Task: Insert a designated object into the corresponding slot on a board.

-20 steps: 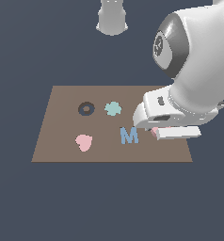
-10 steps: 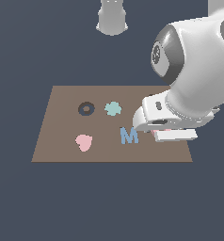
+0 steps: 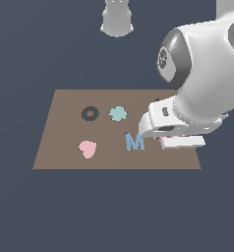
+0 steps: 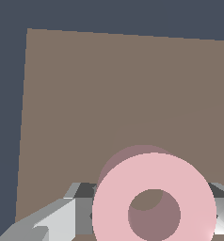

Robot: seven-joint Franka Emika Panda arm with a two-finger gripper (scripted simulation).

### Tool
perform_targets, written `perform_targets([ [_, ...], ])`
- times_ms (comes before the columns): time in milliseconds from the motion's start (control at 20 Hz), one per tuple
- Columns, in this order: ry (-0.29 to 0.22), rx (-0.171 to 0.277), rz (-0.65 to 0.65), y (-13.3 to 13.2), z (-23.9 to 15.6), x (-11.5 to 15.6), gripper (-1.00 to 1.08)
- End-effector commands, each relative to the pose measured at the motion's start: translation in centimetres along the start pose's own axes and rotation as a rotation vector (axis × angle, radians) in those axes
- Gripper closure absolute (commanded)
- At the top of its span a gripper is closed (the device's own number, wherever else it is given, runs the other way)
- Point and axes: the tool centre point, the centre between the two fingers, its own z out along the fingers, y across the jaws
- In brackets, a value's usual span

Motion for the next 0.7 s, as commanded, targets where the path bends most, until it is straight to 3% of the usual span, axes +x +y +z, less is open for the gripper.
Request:
perform_targets([
  [0,0.000,0.000,0.000,0.0,0.1,0.0,1.08],
  [350,0.000,0.000,0.022,0.5,0.0,0.1,1.08],
  [650,0.000,0.000,0.138,3.4,-0.1,0.5,1.08],
])
